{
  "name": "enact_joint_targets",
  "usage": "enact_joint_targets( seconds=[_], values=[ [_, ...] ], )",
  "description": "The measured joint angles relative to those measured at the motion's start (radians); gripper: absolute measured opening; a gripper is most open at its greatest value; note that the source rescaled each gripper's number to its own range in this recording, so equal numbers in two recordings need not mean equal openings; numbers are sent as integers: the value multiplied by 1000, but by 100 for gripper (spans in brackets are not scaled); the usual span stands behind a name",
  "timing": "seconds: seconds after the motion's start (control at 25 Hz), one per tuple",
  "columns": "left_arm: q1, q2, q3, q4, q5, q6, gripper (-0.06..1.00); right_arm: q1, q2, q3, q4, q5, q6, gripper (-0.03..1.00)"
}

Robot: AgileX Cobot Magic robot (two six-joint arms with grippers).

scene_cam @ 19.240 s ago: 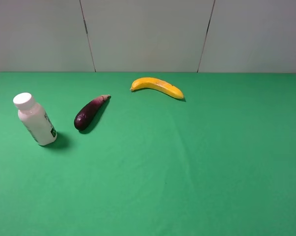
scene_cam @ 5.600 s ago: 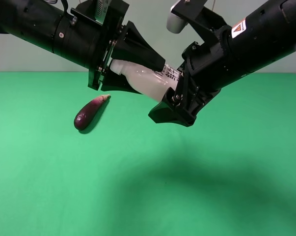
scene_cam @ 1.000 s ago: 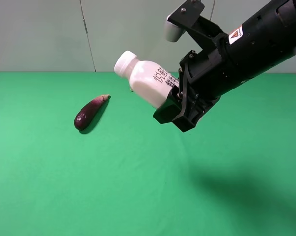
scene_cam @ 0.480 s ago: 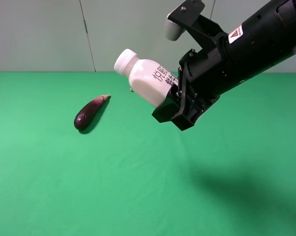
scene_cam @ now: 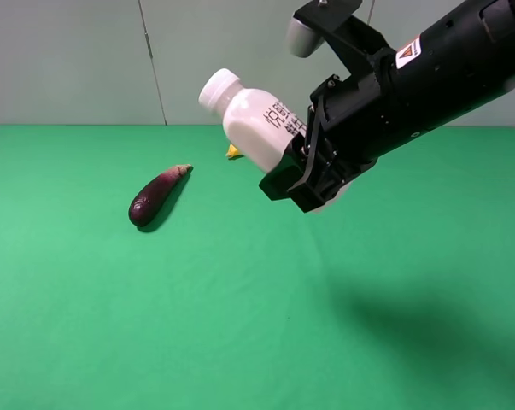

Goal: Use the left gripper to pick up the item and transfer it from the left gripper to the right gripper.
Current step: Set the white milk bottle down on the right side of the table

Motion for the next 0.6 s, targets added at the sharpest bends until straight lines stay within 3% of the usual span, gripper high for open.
enact_joint_targets(
  seconds=[0.32, 0.6],
  values=[
    [27, 0, 0, -1, -3, 0, 97, 0, 0, 3, -8, -15, 62, 1],
    [222, 0, 0, -1, -3, 0, 97, 0, 0, 5, -136, -13, 232, 1]
  ],
)
